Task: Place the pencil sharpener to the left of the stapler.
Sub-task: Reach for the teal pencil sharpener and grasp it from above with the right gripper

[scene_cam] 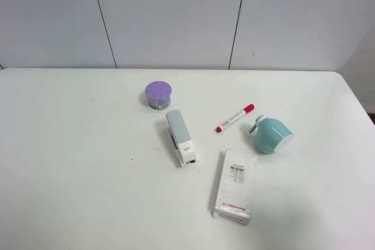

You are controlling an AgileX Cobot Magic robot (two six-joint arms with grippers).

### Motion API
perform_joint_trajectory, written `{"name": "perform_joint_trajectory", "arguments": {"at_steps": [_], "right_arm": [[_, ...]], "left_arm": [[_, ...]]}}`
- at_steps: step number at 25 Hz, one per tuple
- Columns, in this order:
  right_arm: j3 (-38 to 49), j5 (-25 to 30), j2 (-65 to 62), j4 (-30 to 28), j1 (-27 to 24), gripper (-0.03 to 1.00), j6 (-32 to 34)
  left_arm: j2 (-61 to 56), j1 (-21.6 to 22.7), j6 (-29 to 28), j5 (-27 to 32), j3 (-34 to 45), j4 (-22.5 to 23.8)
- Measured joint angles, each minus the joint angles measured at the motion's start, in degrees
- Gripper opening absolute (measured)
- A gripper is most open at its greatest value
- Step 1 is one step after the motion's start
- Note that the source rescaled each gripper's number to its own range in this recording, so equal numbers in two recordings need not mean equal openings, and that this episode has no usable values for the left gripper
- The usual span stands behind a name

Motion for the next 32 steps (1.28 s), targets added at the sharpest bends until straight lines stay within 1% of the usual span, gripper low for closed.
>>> {"name": "perform_joint_trajectory", "arguments": {"at_steps": [16,19,23,25,27,29,32], "right_arm": [[0.0,0.0,0.0,0.0,0.0,1.0,0.06],[-0.27,-0.13,2.81,0.0,0.2,1.0,0.06],[-4.13,-2.09,17.92,0.0,0.2,1.0,-0.43],[-7.3,-3.18,27.12,0.05,0.2,1.0,-2.34],[-12.6,-3.63,37.52,0.26,0.36,1.0,-5.57],[-17.24,-3.81,46.7,1.17,1.74,1.0,-7.89],[-25.4,-4.15,60.67,1.59,5.81,1.0,-11.5]], "left_arm": [[0.0,0.0,0.0,0.0,0.0,0.0],[0.0,0.0,0.0,0.0,0.0,0.0],[0.0,0.0,0.0,0.0,0.0,0.0],[0.0,0.0,0.0,0.0,0.0,0.0],[0.0,0.0,0.0,0.0,0.0,0.0],[0.0,0.0,0.0,0.0,0.0,0.0],[0.0,0.0,0.0,0.0,0.0,0.0]]}}
